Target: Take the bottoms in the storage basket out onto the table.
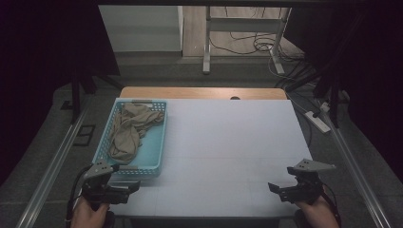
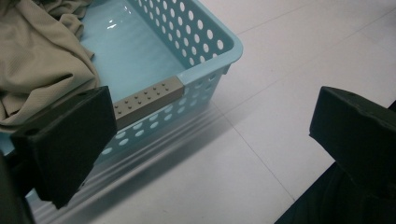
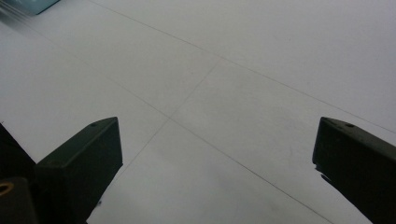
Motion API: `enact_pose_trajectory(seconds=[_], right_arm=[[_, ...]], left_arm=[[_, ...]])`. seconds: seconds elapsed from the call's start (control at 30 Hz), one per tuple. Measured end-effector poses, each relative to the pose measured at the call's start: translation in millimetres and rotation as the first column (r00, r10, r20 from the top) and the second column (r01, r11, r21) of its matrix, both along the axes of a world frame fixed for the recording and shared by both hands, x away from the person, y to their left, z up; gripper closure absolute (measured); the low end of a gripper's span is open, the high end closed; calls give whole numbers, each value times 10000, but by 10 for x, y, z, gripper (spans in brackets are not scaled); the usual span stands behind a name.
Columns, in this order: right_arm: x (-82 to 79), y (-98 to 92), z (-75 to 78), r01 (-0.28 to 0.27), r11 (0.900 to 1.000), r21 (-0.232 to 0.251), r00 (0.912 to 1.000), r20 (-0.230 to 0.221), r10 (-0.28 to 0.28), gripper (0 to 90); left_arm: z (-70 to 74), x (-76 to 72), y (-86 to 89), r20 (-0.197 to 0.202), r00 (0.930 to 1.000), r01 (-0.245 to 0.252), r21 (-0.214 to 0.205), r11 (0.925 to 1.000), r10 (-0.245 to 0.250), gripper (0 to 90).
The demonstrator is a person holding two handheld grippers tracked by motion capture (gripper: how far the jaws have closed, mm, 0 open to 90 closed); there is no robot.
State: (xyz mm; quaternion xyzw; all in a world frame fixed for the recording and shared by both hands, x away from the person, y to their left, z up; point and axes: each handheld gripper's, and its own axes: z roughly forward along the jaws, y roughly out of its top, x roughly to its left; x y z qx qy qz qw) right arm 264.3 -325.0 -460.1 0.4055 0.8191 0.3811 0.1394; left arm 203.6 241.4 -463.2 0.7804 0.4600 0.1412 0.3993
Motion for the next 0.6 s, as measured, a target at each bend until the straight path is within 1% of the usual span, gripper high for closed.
enact_pose_trajectory(seconds=[0.1, 0.23, 0.37, 0.4, 0.47, 0.5, 0.57, 0.6], right_arm=[[4, -1, -1, 23, 10000, 5, 10000, -21, -23, 19], [0, -1, -1, 96, 10000, -14, 9999, 47, -96, 19], [-4, -1, 0, 49, 10000, -28, 10000, 66, -48, 19], [-3, -3, -1, 57, 10000, -4, 10000, 82, -57, 20], [-2, -5, -2, 72, 10000, 30, 9999, 89, -72, 20], [-1, -9, -1, 59, 10000, 51, 10000, 67, -60, 19], [-2, -7, 0, 115, 9999, 76, 9999, 26, -115, 20], [-1, -5, -2, 122, 9999, 80, 9999, 30, -122, 19]], left_arm=[[10, 22, 4, -20, 10000, -21, -12, 10000, 21, 0], [23, 57, 8, -122, 9999, -53, -252, 9997, 50, 0], [26, 89, 6, -173, 9998, -123, -166, 9998, 120, 0], [32, 115, 15, -192, 9996, -213, -101, 9997, 211, 0], [35, 129, 21, -216, 9995, -230, -156, 9996, 226, 0], [42, 159, 35, -250, 9994, -243, -311, 9992, 235, 0], [46, 176, 39, -288, 9993, -252, -346, 9991, 243, 0], [51, 212, 44, -321, 9992, -253, -359, 9990, 242, 0]])
